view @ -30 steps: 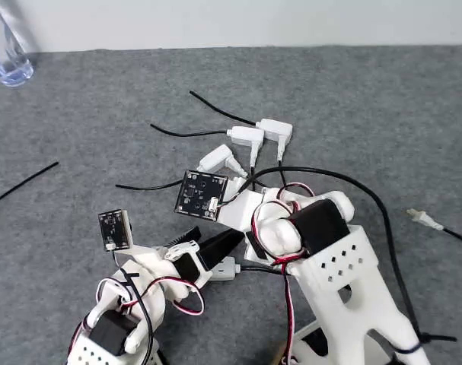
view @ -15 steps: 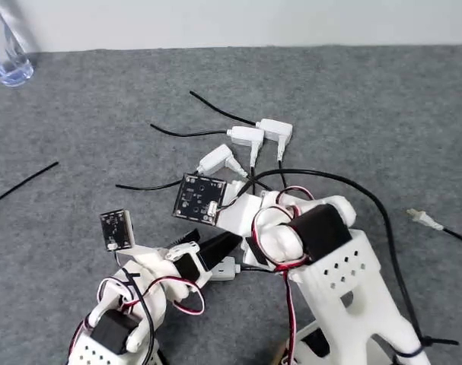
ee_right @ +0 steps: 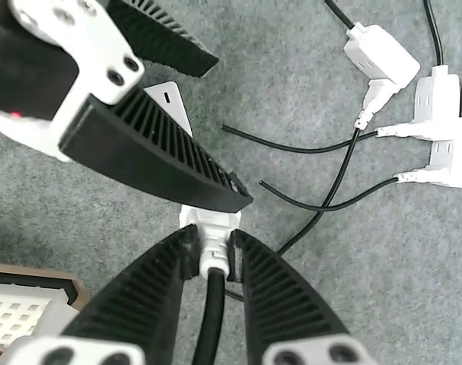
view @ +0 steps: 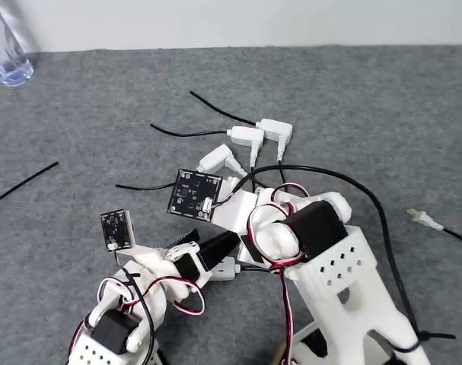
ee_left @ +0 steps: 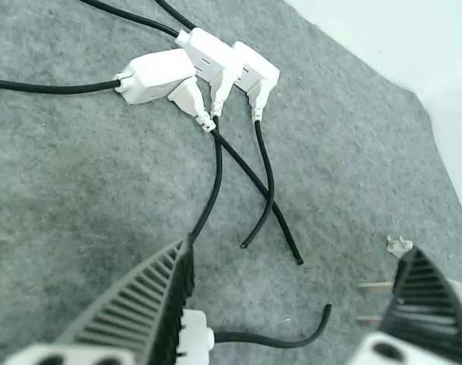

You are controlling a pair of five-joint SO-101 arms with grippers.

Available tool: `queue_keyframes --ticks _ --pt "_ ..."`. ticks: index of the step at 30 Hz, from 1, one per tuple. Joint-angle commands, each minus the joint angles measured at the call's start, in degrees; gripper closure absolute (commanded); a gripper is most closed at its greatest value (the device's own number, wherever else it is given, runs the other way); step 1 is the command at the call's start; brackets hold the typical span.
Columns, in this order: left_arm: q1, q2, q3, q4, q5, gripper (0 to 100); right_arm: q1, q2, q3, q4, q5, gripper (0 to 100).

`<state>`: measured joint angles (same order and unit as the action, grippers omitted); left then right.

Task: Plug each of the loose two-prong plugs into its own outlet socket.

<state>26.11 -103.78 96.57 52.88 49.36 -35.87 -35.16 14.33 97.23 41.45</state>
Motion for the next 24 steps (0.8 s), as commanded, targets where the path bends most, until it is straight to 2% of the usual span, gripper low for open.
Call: queue_keyframes --ticks 1,4,11,16,18,20,24 --pt "0.2 -0.6 -0.7 0.4 -0.2 61 -0.6 0.0 -0.7 0.4 0.8 98.9" --pt "-0.9 -0.6 -1.0 0.4 0.0 61 -0.4 0.0 -0.7 0.5 1.7 98.9" --pt "-19.9 -0.6 -4.6 0.4 0.3 61 -0.7 0.1 -1.1 -0.1 1.3 98.9" --pt "-28.5 -0.6 -4.7 5.3 -0.3 61 -1.1 3.9 -2.4 -0.2 0.3 98.9" --pt "-32.0 -0.6 -4.7 8.5 -3.9 61 -3.2 6.9 -3.5 -0.2 -0.4 98.9" --pt "-37.5 -0.6 -4.6 10.8 -10.6 61 -7.0 10.1 -4.9 -0.2 -0.6 98.9" --pt "-49.8 -0.5 0.1 9.8 -22.4 61 -12.4 15.1 -7.6 -2.1 0.3 98.9"
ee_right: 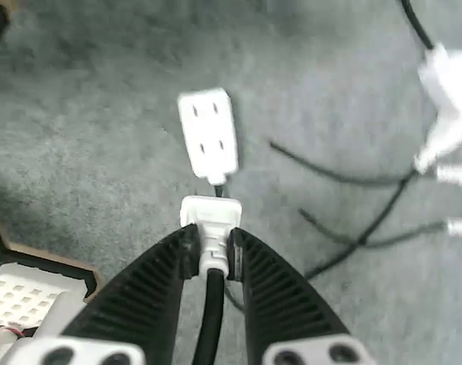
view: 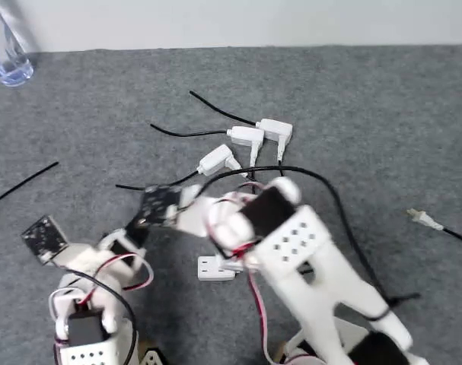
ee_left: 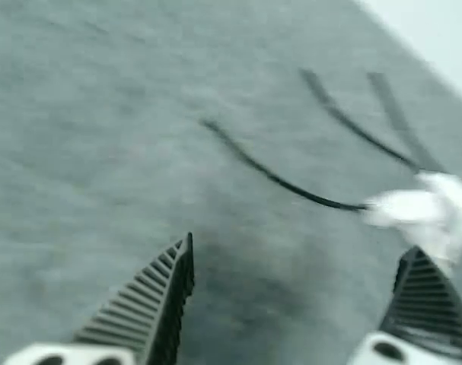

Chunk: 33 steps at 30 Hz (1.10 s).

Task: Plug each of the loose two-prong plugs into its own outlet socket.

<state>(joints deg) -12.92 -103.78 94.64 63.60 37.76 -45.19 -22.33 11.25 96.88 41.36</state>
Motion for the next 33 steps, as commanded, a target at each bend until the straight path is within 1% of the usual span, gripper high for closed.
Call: queue_keyframes --ticks 1,4,7,9,14,20,29,33 --pt "-13.5 -0.6 1.7 -1.1 -13.2 61 -3.6 3.4 -4.7 -2.3 1.8 98.9" --pt "-19.8 -0.6 1.8 -0.8 -17.8 61 -4.1 7.6 -4.4 -3.6 5.5 98.9" --pt "-23.2 -0.6 1.8 2.9 -20.3 61 -4.0 11.9 -4.4 -5.5 7.4 98.9" --pt "-23.0 -0.6 1.8 3.5 -20.9 61 -4.0 13.9 -4.4 -6.6 8.8 98.9" --pt "-22.2 -0.6 1.8 3.5 -20.9 61 -4.2 17.1 -4.0 -11.1 9.5 98.9" --pt "-22.2 -0.6 1.8 3.5 -20.9 61 -4.3 17.7 2.1 -17.7 9.8 98.9" --pt "-21.3 -0.6 1.8 3.9 -20.9 61 -4.3 18.1 4.2 -18.2 9.8 98.9" --pt "-21.3 -0.6 1.8 3.9 -20.9 61 -4.5 18.3 6.0 -20.4 9.5 98.9"
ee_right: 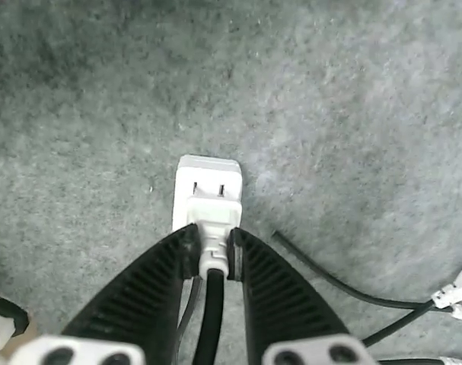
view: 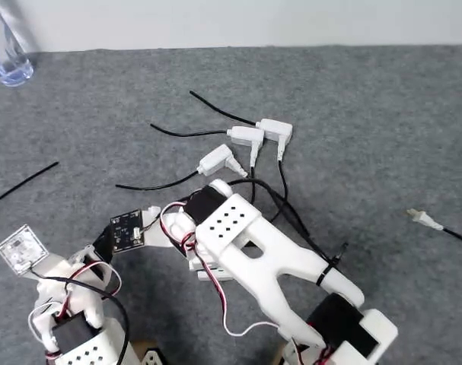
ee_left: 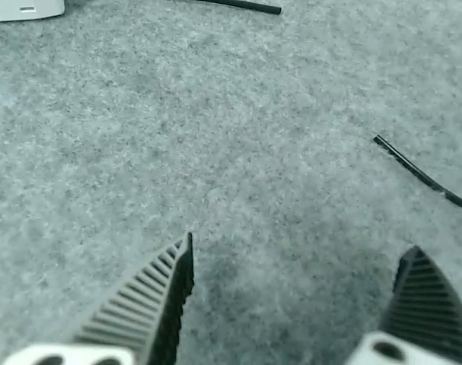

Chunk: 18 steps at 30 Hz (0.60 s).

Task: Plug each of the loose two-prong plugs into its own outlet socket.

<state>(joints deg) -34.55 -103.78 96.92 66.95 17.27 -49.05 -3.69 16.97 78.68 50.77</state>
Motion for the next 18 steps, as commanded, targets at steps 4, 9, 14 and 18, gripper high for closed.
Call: queue_keyframes --ticks 4,9,14,18 --pt "0.4 -0.6 -0.5 0.5 -0.4 61 -0.7 0.0 3.1 -4.5 -0.1 98.9" --pt "0.4 -0.6 -0.5 0.5 -0.4 61 -0.7 -0.1 5.6 -6.4 -1.1 98.9" --pt "0.4 -0.6 -0.5 0.5 -0.4 61 -0.7 -0.1 10.2 -11.0 -1.7 98.9" --pt "0.4 -0.6 -0.5 0.5 -0.4 61 -0.7 0.0 13.1 -13.8 -1.7 98.9"
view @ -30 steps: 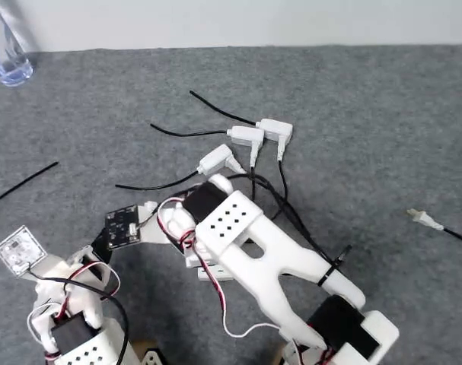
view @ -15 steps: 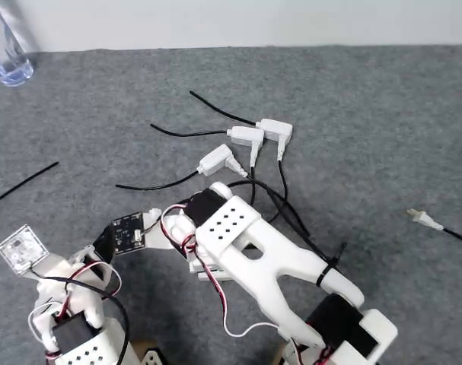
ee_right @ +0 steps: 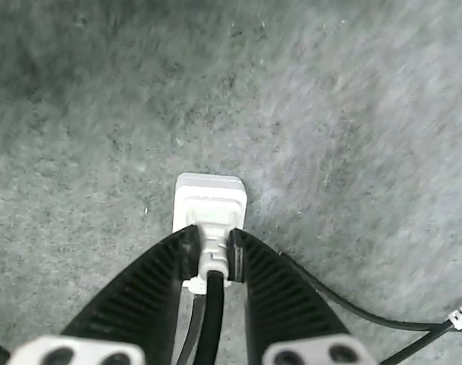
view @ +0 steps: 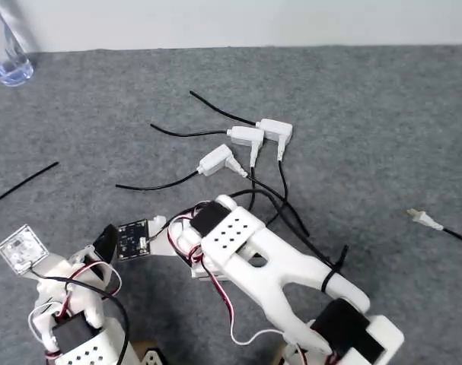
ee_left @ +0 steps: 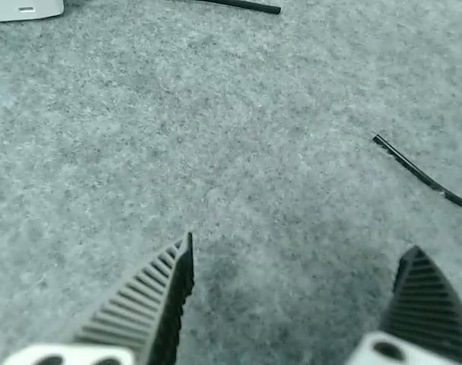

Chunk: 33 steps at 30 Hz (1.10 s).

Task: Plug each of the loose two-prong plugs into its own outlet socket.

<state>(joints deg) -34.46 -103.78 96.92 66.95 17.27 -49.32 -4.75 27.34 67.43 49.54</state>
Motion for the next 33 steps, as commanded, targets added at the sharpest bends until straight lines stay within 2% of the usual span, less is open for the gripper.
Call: queue_keyframes --ticks 1,8,13,15,20,22,33 --pt "0.3 -0.6 -0.5 0.5 -0.4 61 -0.4 1.0 3.3 -3.2 -0.5 98.9" --pt "0.3 -0.6 -0.5 0.5 -0.4 61 -1.1 0.0 4.1 -3.0 -1.7 98.9" --pt "0.3 -0.6 -0.5 0.5 -0.4 61 -1.0 -4.3 0.2 3.0 -4.2 97.9" --pt "0.3 -0.6 -0.5 0.5 -0.4 61 -1.0 -6.3 -1.9 6.6 -4.5 93.7" --pt "0.3 -0.6 -0.5 0.4 -0.4 61 -0.9 -8.7 -3.2 10.9 -4.5 74.9" --pt "0.3 -0.6 -0.5 0.4 -0.4 61 -0.9 -8.3 -2.4 11.2 -4.5 72.0" --pt "0.3 -0.6 -0.5 0.4 -0.4 61 -0.7 -3.1 6.3 -0.7 -4.5 72.1"
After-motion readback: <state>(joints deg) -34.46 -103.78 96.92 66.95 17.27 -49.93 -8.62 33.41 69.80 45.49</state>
